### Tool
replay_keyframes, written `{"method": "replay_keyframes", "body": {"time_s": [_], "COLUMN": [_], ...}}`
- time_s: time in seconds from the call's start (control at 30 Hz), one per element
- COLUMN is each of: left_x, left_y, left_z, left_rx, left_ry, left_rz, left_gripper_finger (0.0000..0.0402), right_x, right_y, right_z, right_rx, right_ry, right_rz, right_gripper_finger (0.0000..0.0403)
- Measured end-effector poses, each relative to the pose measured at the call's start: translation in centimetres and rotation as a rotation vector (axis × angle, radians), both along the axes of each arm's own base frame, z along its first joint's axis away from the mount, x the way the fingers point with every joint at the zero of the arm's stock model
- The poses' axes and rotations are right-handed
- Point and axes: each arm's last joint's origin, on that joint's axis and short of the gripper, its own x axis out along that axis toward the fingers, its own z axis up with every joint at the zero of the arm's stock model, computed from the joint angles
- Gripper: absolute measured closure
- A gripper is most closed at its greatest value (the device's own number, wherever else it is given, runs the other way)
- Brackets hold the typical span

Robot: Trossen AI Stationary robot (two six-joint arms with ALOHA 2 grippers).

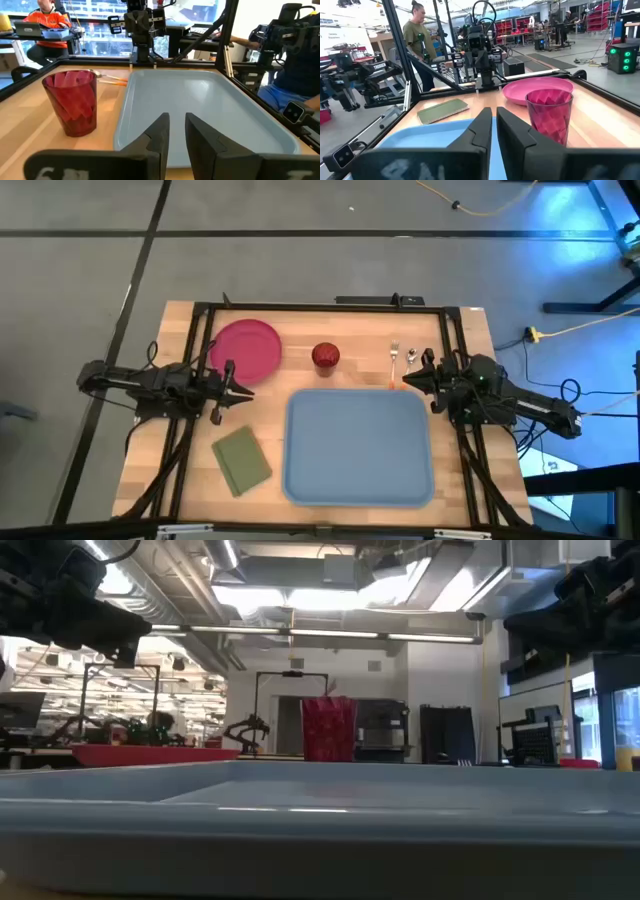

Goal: Pick and place plate/cup/fork/spoon on tray

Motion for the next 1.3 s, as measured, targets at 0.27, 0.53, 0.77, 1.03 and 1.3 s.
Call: {"method": "replay_keyframes", "body": {"time_s": [0.27, 0.53, 0.77, 1.03, 1.3], "left_x": [0.0, 0.0, 0.0, 0.0, 0.0], "left_y": [0.0, 0.0, 0.0, 0.0, 0.0], "left_z": [0.0, 0.01, 0.0, 0.0, 0.01], "left_rx": [0.0, 0.0, 0.0, 0.0, 0.0], "left_ry": [0.0, 0.0, 0.0, 0.0, 0.0], "left_rz": [0.0, 0.0, 0.0, 0.0, 0.0], "left_gripper_finger": [0.0347, 0.0346, 0.0347, 0.0346, 0.0346], "right_x": [0.0, 0.0, 0.0, 0.0, -0.01], "right_y": [0.0, 0.0, 0.0, 0.0, -0.08], "right_z": [0.0, 0.0, 0.0, 0.0, 0.09], "right_rx": [0.0, 0.0, 0.0, 0.0, -0.07], "right_ry": [0.0, 0.0, 0.0, 0.0, -0.011], "right_rz": [0.0, 0.0, 0.0, 0.0, -0.035], "right_gripper_finger": [0.037, 0.037, 0.037, 0.037, 0.037]}}
